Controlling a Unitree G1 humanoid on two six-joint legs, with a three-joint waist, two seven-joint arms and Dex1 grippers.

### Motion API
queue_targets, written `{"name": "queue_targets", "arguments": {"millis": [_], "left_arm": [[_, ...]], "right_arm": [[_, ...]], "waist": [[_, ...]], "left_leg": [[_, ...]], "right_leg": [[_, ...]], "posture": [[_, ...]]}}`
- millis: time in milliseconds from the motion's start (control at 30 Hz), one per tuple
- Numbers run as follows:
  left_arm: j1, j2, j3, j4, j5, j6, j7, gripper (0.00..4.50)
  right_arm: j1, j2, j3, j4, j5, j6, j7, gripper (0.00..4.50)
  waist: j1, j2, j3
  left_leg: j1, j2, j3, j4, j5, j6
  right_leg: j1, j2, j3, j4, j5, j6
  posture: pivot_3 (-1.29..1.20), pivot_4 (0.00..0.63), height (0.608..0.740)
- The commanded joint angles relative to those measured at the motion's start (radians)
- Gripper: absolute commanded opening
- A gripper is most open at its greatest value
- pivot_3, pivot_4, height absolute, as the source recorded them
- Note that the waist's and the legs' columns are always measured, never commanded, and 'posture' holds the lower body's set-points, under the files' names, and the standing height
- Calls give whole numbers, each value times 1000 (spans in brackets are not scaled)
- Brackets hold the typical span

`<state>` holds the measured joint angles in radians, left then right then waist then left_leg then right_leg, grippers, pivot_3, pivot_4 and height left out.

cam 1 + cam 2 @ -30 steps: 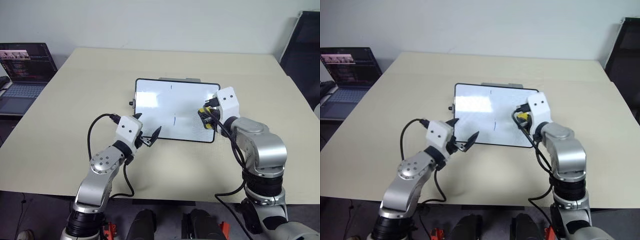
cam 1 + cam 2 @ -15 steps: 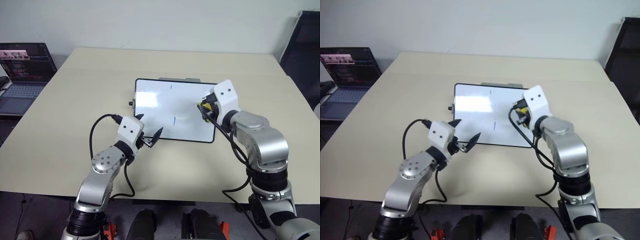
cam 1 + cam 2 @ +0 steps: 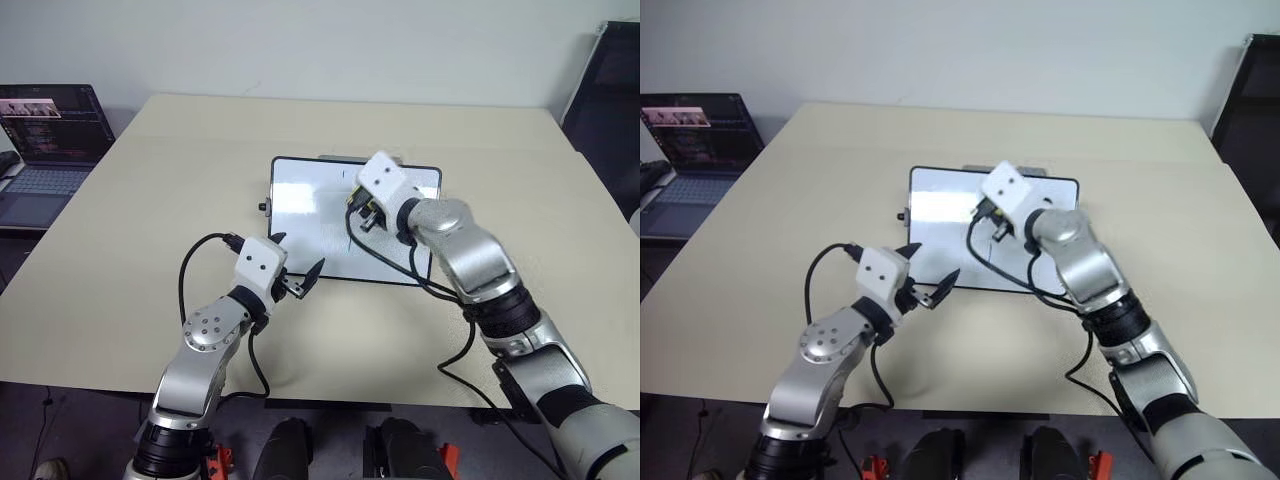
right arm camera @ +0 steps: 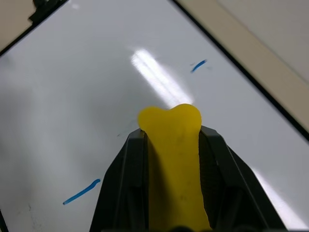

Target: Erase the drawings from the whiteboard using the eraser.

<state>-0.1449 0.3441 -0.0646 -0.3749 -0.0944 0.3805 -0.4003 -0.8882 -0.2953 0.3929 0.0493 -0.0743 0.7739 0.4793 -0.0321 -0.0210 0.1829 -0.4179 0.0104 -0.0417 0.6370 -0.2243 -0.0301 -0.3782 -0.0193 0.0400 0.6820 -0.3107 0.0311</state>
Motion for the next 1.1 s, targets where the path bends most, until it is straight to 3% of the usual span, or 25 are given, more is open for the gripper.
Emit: {"name": "queue_targets", "arguments": {"millis": [33,300,667,1100], "left_arm": [[-10,-1,13,-36,1,-20,11,4500],[9,3,20,-64,3,-7,29,4500],[28,5,34,-98,6,7,58,4500],[44,7,33,-115,5,19,62,4500]], "right_arm": [[-41,4,39,57,-44,-92,21,1084],[-16,26,72,110,-89,-129,57,1084],[87,103,91,70,-79,-18,84,1084],[120,41,72,-54,-65,72,142,1084]], "waist": [[0,0,0],[-2,0,0],[0,-1,-1],[4,-1,-1]], "left_leg": [[0,0,0,0,0,0],[4,1,0,1,0,0],[5,0,-2,2,0,0],[5,0,-4,3,0,0]], "right_leg": [[0,0,0,0,0,0],[4,0,0,1,0,0],[6,0,0,1,0,0],[7,0,-1,1,1,0]], "posture": [[0,150,740],[0,150,740],[0,150,740],[0,150,740]]}}
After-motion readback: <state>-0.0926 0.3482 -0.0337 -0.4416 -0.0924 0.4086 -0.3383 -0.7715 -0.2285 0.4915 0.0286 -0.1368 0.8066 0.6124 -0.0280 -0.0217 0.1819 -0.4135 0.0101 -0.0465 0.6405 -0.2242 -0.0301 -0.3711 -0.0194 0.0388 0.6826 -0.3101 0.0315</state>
